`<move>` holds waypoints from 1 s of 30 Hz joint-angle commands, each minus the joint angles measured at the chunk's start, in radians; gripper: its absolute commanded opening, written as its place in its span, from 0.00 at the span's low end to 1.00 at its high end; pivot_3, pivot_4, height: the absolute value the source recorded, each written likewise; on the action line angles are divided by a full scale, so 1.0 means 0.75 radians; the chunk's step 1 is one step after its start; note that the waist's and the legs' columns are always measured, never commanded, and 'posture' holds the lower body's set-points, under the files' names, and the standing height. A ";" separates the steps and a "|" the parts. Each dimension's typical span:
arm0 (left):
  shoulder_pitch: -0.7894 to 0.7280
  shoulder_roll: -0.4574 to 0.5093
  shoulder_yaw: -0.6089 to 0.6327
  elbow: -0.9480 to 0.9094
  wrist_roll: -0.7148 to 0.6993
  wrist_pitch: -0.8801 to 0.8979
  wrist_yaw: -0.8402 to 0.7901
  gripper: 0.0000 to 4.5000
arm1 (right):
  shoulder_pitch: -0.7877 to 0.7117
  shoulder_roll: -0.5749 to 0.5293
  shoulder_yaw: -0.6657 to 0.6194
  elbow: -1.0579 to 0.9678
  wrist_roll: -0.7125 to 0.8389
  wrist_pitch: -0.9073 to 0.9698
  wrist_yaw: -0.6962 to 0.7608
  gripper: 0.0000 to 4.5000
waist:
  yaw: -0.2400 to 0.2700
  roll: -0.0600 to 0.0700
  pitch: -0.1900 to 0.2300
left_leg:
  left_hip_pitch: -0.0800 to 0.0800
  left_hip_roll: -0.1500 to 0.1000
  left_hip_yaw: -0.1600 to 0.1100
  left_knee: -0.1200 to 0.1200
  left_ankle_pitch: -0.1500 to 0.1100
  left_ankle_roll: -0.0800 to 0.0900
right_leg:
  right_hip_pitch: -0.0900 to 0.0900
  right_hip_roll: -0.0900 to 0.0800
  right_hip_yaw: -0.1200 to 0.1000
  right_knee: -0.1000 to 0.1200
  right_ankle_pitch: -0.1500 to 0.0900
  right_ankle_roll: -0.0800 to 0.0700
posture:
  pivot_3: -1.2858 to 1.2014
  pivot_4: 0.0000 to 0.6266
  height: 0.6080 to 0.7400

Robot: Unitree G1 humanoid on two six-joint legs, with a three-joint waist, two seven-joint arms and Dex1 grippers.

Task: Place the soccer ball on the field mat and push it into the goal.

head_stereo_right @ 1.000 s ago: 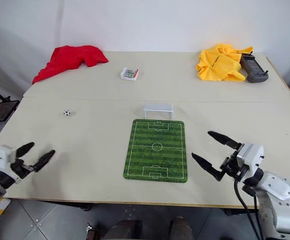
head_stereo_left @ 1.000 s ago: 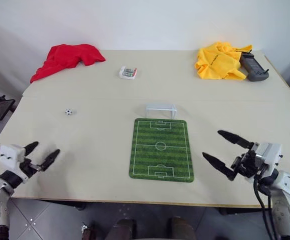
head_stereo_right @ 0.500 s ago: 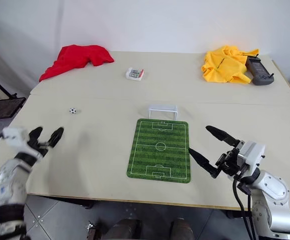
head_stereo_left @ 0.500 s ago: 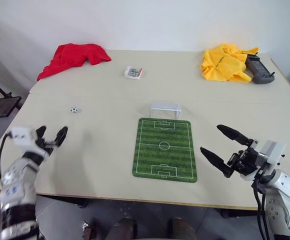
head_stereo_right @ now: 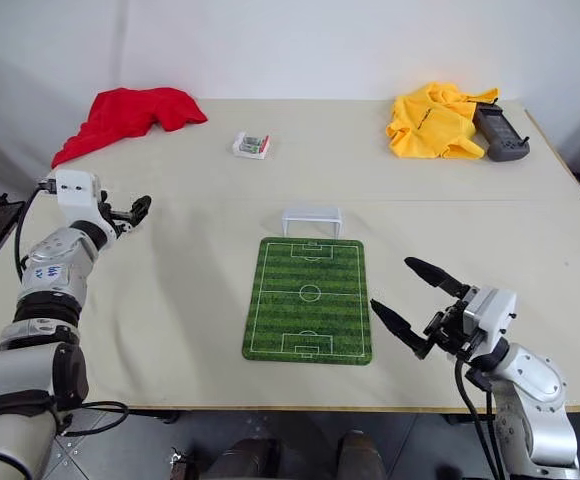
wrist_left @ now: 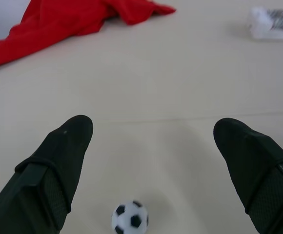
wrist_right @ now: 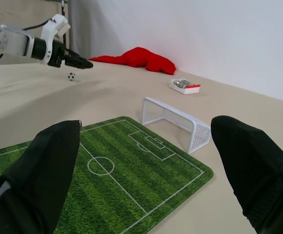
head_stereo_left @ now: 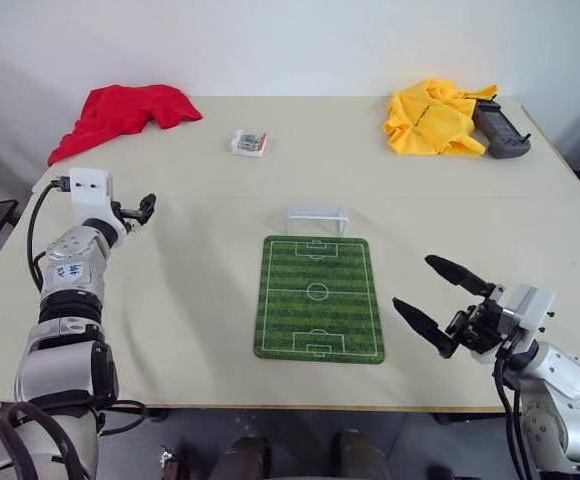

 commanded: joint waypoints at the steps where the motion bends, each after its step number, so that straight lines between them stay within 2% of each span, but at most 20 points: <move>1: -0.059 0.017 -0.019 0.077 0.037 -0.040 0.008 1.00 | 0.013 0.009 -0.012 -0.063 0.007 -0.027 -0.019 1.00 | 0.006 0.000 0.000 | 0.000 0.000 0.000 0.001 0.000 0.000 | 0.000 0.000 0.000 0.000 0.000 0.000 | 0.52 0.24 1.00; 11: -0.097 -0.019 -0.007 0.194 0.029 -0.019 0.067 1.00 | 0.027 0.015 -0.019 -0.059 0.001 -0.044 -0.043 1.00 | 0.008 0.000 0.000 | 0.000 -0.001 0.001 0.002 0.000 0.000 | -0.002 0.000 0.003 0.005 0.000 0.000 | 0.52 0.24 1.00; 14: -0.090 -0.020 0.003 0.203 0.027 -0.009 0.098 0.87 | 0.033 0.017 -0.020 -0.058 0.002 -0.050 -0.046 1.00 | 0.006 0.000 0.000 | -0.001 -0.001 0.002 0.002 0.000 0.000 | -0.003 0.000 0.003 0.005 0.000 0.000 | 0.52 0.24 1.00; 24: -0.045 -0.020 0.015 0.207 0.023 -0.010 0.096 0.20 | 0.055 0.023 -0.029 -0.050 0.005 -0.079 -0.059 1.00 | 0.004 -0.001 0.000 | -0.001 0.000 0.011 0.002 0.000 0.000 | -0.010 0.000 0.011 0.007 0.000 0.000 | 0.52 0.24 1.00; 30: -0.010 -0.010 0.064 0.158 -0.026 -0.098 -0.027 0.19 | 0.045 0.011 -0.044 -0.047 0.006 -0.088 -0.066 1.00 | 0.003 -0.001 0.000 | -0.001 0.000 0.015 0.002 0.000 0.000 | -0.011 0.001 0.015 0.008 0.000 0.000 | 0.52 0.24 1.00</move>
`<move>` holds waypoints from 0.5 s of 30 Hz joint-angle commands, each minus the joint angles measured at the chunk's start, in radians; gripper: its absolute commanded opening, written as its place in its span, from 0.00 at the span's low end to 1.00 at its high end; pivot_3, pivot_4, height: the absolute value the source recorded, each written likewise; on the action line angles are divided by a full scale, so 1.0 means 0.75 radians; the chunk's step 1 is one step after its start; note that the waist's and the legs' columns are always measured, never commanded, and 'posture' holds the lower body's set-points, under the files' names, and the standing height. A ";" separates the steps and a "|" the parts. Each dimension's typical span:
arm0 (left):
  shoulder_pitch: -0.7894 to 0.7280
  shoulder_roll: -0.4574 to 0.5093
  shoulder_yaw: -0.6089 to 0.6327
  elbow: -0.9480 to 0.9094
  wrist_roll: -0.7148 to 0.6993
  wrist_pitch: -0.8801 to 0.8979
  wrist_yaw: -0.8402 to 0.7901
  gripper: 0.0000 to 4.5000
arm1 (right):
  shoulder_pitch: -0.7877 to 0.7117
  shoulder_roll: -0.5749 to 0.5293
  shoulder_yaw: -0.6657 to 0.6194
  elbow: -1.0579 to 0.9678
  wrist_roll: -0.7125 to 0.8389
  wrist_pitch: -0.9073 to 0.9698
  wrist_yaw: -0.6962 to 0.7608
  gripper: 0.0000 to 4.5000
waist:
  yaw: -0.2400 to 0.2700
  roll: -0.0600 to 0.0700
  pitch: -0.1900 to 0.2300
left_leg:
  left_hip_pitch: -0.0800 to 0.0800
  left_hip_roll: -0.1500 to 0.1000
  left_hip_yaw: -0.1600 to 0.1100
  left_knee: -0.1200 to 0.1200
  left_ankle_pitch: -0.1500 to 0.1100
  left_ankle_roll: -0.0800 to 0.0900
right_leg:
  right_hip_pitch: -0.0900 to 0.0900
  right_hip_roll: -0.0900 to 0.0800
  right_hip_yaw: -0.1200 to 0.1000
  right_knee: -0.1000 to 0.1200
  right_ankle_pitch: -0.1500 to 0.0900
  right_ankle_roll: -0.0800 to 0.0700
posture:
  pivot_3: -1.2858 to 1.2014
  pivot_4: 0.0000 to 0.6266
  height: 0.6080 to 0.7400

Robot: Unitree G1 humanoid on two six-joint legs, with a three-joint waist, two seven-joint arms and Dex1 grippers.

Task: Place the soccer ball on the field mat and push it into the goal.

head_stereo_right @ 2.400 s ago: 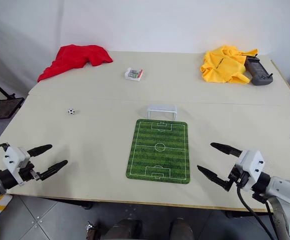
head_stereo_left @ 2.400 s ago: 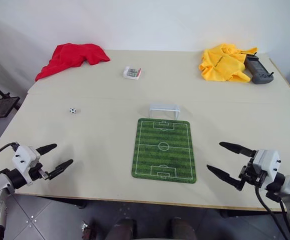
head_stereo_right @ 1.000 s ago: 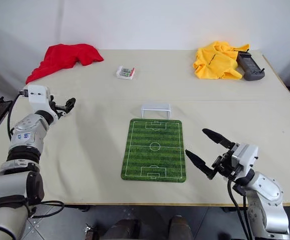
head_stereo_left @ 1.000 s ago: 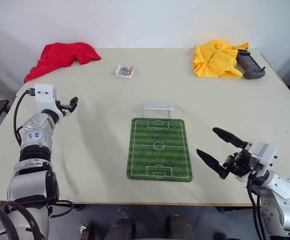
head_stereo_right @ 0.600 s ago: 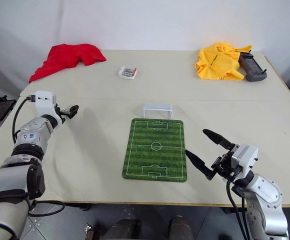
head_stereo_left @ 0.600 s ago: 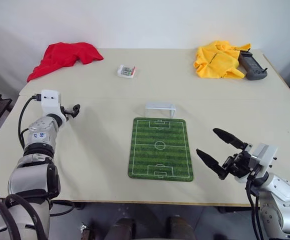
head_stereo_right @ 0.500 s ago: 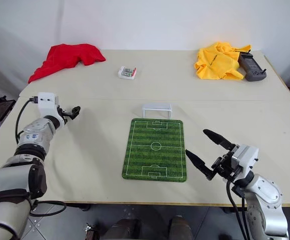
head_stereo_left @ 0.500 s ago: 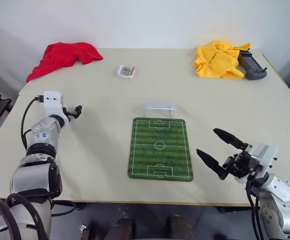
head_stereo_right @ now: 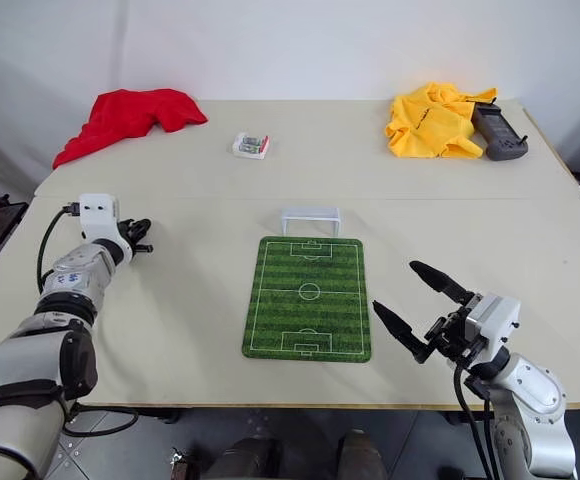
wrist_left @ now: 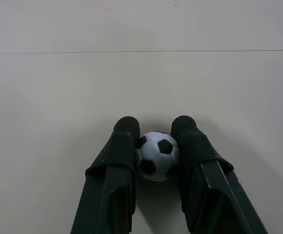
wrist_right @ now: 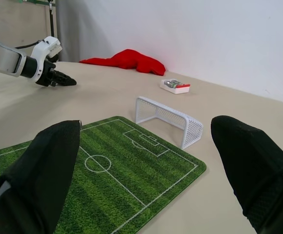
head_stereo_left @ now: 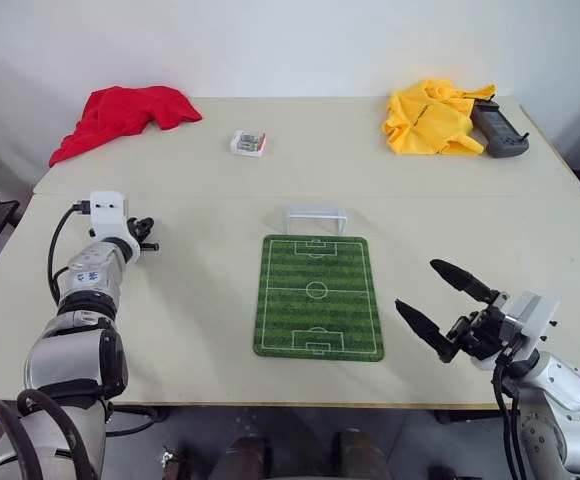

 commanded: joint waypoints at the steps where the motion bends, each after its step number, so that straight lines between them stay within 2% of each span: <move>1: 0.029 0.030 0.053 -0.086 -0.072 -0.113 -0.177 0.19 | -0.012 -0.018 -0.052 -0.031 0.013 -0.028 -0.006 1.00 | 0.001 0.000 0.000 | 0.000 0.000 0.000 0.000 0.000 0.000 | 0.000 0.000 0.000 0.000 0.000 0.000 | 0.52 0.24 1.00; 4: 0.072 0.006 0.053 -0.272 -0.193 -0.234 -0.663 0.19 | -0.014 -0.062 -0.094 -0.044 0.046 -0.012 0.016 1.00 | 0.003 0.000 0.000 | 0.000 0.000 0.000 0.001 0.000 0.000 | 0.000 0.000 0.000 0.000 0.000 0.000 | 0.52 0.24 1.00; 5: 0.131 -0.008 0.033 -0.447 -0.306 -0.160 -0.927 0.19 | -0.002 -0.086 -0.114 -0.055 0.064 0.000 0.034 1.00 | 0.007 0.000 0.000 | -0.001 0.000 0.001 0.001 0.000 0.000 | 0.000 0.000 0.000 -0.001 0.000 0.000 | 0.52 0.24 1.00; 6: 0.221 -0.007 0.001 -0.695 -0.475 0.024 -1.188 0.19 | 0.015 -0.114 -0.134 -0.063 0.076 0.010 0.056 1.00 | 0.006 0.000 0.000 | -0.001 0.000 0.001 0.001 0.000 0.000 | 0.000 -0.001 0.000 -0.001 0.000 0.000 | 0.52 0.24 1.00; 7: 0.283 0.019 -0.059 -0.865 -0.546 0.203 -1.336 0.19 | 0.042 -0.154 -0.155 -0.067 0.082 0.014 0.098 1.00 | 0.005 0.000 0.000 | -0.001 0.001 0.001 0.001 0.000 0.000 | 0.000 -0.001 0.000 -0.002 0.000 0.000 | 0.52 0.24 1.00; 9: 0.389 0.088 -0.189 -1.116 -0.580 0.416 -1.488 0.19 | 0.094 -0.219 -0.187 -0.073 0.095 0.019 0.172 1.00 | 0.003 0.001 -0.001 | -0.002 0.001 0.000 0.000 -0.001 0.002 | 0.002 -0.001 0.001 -0.001 0.000 0.000 | 0.52 0.24 1.00; 12: 0.524 0.153 -0.352 -1.421 -0.573 0.511 -1.618 0.19 | 0.191 -0.288 -0.236 -0.104 0.148 0.054 0.265 1.00 | -0.002 0.002 -0.001 | -0.001 0.001 0.000 -0.001 -0.002 0.002 | 0.002 0.000 0.002 -0.004 0.000 0.000 | 0.52 0.24 1.00; 14: 0.587 0.152 -0.450 -1.572 -0.534 0.485 -1.661 0.19 | 0.271 -0.336 -0.246 -0.141 0.160 0.064 0.354 1.00 | 0.000 0.003 -0.001 | 0.000 0.003 0.002 0.000 -0.002 0.002 | 0.002 0.001 0.004 -0.006 0.000 0.000 | 0.52 0.24 1.00; 15: 0.606 0.110 -0.522 -1.613 -0.468 0.406 -1.650 0.19 | 0.313 -0.357 -0.250 -0.160 0.161 0.063 0.403 1.00 | 0.003 0.003 -0.001 | 0.000 0.003 0.002 0.001 -0.002 0.002 | 0.002 0.002 0.004 -0.005 0.000 0.000 | 0.52 0.24 1.00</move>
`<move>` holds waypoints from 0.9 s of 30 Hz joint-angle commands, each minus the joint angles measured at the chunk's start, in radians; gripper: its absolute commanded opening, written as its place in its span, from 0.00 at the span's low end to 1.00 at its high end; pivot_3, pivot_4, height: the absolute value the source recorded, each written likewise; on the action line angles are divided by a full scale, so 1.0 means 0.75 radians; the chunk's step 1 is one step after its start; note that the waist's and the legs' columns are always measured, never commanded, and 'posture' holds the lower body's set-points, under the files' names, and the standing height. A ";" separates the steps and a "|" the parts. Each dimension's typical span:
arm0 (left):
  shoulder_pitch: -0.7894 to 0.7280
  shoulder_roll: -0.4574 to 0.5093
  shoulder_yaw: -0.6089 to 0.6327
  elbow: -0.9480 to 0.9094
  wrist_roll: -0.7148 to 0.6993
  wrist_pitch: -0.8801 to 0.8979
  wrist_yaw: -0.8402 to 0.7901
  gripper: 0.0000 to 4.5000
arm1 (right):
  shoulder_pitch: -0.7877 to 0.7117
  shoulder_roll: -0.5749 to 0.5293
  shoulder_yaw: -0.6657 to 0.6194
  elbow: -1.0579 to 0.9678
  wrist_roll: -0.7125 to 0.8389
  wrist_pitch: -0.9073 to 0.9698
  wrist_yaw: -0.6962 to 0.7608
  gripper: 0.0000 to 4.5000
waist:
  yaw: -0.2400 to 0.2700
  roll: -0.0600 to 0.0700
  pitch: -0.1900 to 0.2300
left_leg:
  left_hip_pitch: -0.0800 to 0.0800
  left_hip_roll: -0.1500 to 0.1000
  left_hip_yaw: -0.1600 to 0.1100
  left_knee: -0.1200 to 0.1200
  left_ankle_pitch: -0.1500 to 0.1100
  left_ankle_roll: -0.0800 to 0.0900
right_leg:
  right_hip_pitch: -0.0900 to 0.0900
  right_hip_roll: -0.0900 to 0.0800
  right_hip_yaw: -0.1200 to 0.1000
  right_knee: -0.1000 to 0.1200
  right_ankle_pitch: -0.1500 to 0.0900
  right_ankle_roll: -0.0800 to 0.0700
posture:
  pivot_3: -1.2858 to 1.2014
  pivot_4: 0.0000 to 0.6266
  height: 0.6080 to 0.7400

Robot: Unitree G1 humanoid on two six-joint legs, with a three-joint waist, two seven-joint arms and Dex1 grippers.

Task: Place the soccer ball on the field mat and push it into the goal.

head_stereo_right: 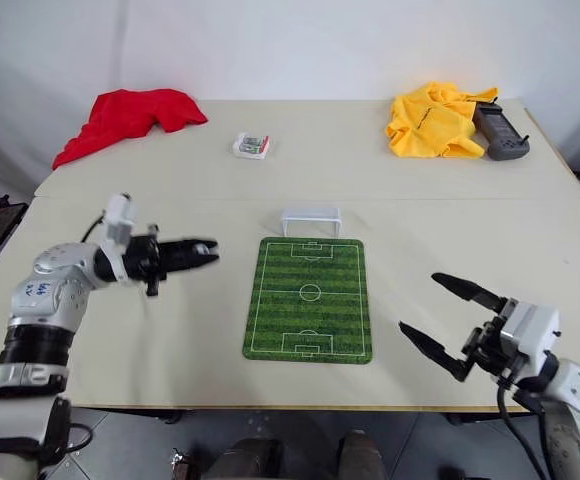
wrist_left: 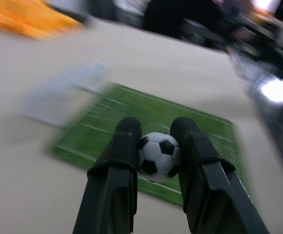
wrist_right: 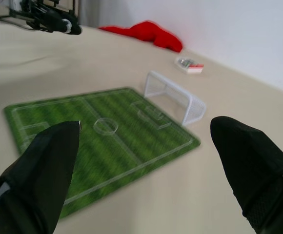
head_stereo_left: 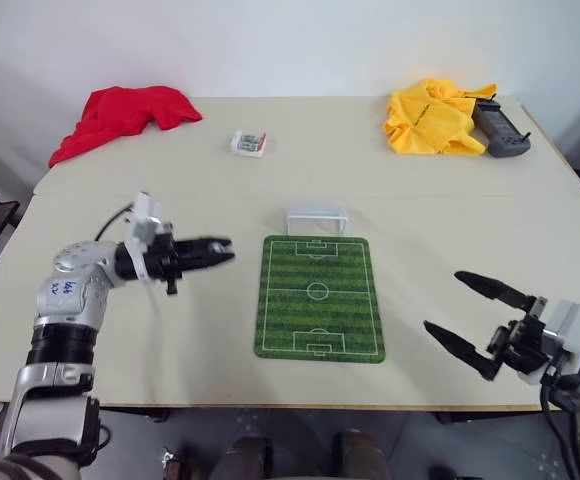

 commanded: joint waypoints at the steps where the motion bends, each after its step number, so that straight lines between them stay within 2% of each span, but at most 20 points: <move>1: 0.047 -0.068 -0.193 -0.193 0.130 -0.129 -0.008 0.19 | 0.100 -0.070 -0.039 -0.108 0.038 -0.004 0.156 1.00 | 0.006 0.001 0.000 | 0.000 0.000 0.000 0.001 0.000 0.000 | 0.001 0.000 0.000 0.000 0.000 0.000 | 0.52 0.24 1.00; 6: 0.084 -0.187 -0.337 -0.229 0.211 -0.135 0.068 0.19 | 0.184 -0.123 -0.045 -0.094 -0.039 -0.123 0.339 1.00 | 0.022 0.001 0.000 | 0.006 0.000 0.002 0.002 0.001 0.003 | 0.014 0.003 0.000 -0.018 0.002 -0.002 | 0.52 0.24 1.00; 11: 0.055 -0.374 -0.390 -0.158 0.375 -0.156 0.368 0.19 | 0.215 -0.113 -0.101 -0.122 0.009 -0.044 0.265 1.00 | 0.039 0.000 0.000 | 0.008 0.000 0.001 0.003 0.000 0.004 | 0.019 0.003 0.000 -0.021 0.004 0.000 | 0.52 0.24 1.00; 14: 0.051 -0.436 -0.403 -0.152 0.404 -0.158 0.438 0.19 | 0.224 -0.096 -0.119 -0.159 0.024 -0.004 0.217 1.00 | 0.041 0.000 0.000 | 0.008 0.001 0.001 0.002 0.000 0.004 | 0.018 0.003 0.000 -0.021 0.004 0.000 | 0.52 0.24 1.00; 27: 0.039 -0.476 -0.473 -0.098 0.486 -0.257 0.459 0.19 | 0.226 -0.015 -0.080 -0.260 -0.008 0.055 0.078 1.00 | 0.041 0.000 0.000 | 0.008 0.003 0.001 0.002 -0.002 0.003 | 0.018 0.005 -0.001 -0.022 0.005 0.001 | 0.52 0.24 1.00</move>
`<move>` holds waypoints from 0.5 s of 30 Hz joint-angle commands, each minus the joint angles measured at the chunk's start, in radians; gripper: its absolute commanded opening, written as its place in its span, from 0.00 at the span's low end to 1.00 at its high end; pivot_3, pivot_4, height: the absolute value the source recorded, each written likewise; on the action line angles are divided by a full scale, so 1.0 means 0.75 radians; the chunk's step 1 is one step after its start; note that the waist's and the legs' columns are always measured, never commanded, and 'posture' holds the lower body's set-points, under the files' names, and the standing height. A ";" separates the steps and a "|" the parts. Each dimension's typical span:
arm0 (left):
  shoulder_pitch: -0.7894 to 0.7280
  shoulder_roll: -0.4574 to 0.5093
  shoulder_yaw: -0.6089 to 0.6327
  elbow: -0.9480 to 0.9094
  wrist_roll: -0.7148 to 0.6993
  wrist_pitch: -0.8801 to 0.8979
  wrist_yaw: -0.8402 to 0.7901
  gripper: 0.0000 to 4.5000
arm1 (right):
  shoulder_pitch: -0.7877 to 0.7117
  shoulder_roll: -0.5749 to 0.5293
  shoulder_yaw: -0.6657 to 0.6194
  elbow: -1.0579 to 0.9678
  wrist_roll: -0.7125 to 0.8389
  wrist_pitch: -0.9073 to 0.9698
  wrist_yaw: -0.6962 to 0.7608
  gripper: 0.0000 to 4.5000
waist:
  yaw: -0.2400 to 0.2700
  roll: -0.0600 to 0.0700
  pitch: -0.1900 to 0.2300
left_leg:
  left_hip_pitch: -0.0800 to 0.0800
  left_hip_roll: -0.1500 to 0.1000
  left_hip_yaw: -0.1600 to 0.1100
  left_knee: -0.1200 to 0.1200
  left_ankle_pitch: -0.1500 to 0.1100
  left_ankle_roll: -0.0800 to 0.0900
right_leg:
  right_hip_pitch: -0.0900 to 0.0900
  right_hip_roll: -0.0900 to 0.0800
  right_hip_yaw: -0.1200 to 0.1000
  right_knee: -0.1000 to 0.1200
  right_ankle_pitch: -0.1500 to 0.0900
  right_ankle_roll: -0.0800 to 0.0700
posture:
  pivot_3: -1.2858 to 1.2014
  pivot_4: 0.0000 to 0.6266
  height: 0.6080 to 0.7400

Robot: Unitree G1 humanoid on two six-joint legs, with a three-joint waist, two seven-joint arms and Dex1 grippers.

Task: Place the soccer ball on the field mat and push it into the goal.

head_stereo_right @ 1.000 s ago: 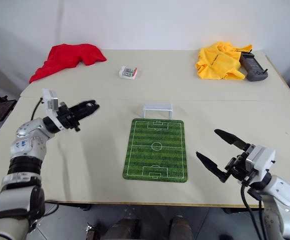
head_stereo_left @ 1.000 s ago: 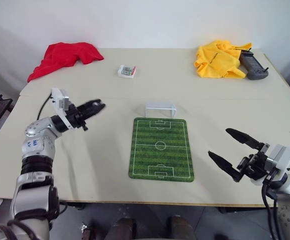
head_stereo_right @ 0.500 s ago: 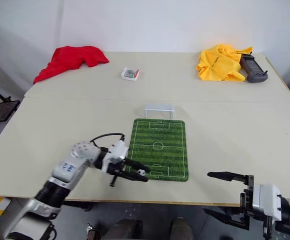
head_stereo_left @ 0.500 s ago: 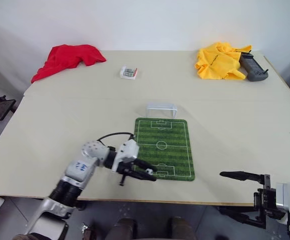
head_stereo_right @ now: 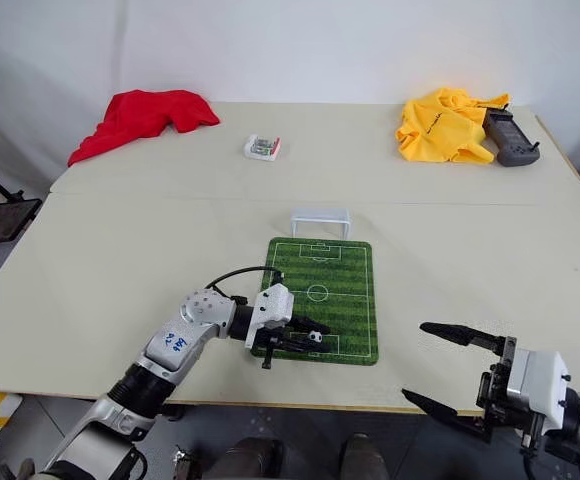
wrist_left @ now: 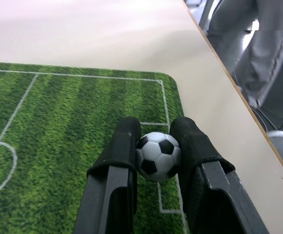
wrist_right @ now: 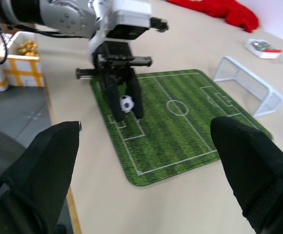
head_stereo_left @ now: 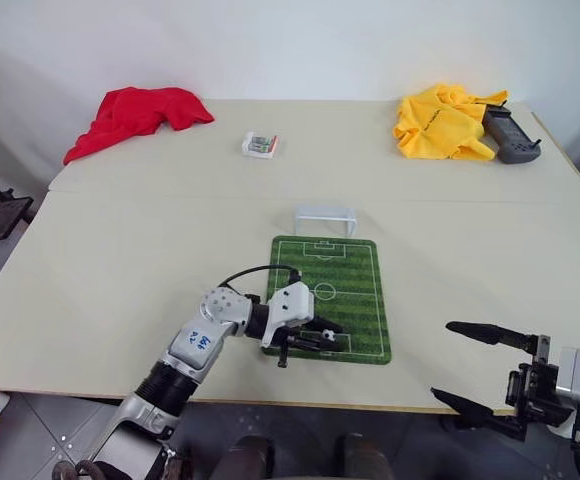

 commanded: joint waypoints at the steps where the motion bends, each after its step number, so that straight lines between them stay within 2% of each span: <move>1: -0.014 -0.018 0.001 0.006 0.019 -0.046 0.029 0.19 | 0.011 0.021 0.008 -0.056 0.003 0.000 -0.022 1.00 | 0.000 0.000 0.000 | 0.000 0.000 0.000 0.000 0.000 0.000 | 0.000 0.000 0.000 0.000 0.000 0.000 | 0.52 0.24 1.00; 7: -0.009 -0.020 -0.004 0.008 0.022 -0.073 0.018 0.19 | 0.012 0.038 0.026 -0.062 -0.008 -0.005 -0.041 1.00 | 0.000 0.000 0.000 | 0.000 0.000 0.000 0.000 0.000 0.000 | 0.000 0.000 0.000 0.000 0.000 0.000 | 0.52 0.24 1.00; 9: -0.005 -0.024 0.000 0.001 0.017 -0.079 0.024 0.35 | 0.010 0.040 0.030 -0.058 -0.011 -0.008 -0.044 1.00 | 0.000 0.000 0.000 | 0.000 0.000 0.000 0.000 0.000 0.000 | 0.000 0.000 0.000 0.000 0.000 0.000 | 0.52 0.24 1.00; 13: -0.011 -0.036 0.011 0.004 0.009 -0.102 0.030 0.60 | 0.006 0.046 0.040 -0.045 -0.019 -0.015 -0.044 1.00 | 0.000 0.000 0.000 | 0.000 0.000 0.000 0.000 0.000 0.000 | 0.000 0.000 0.000 0.000 0.000 0.000 | 0.52 0.24 1.00; 15: -0.013 -0.040 0.020 0.005 -0.001 -0.107 0.029 0.60 | 0.004 0.051 0.045 -0.040 -0.022 -0.018 -0.044 1.00 | 0.000 0.000 0.000 | 0.000 0.000 0.000 0.000 0.000 0.000 | 0.000 0.000 0.000 0.000 0.000 0.000 | 0.52 0.24 1.00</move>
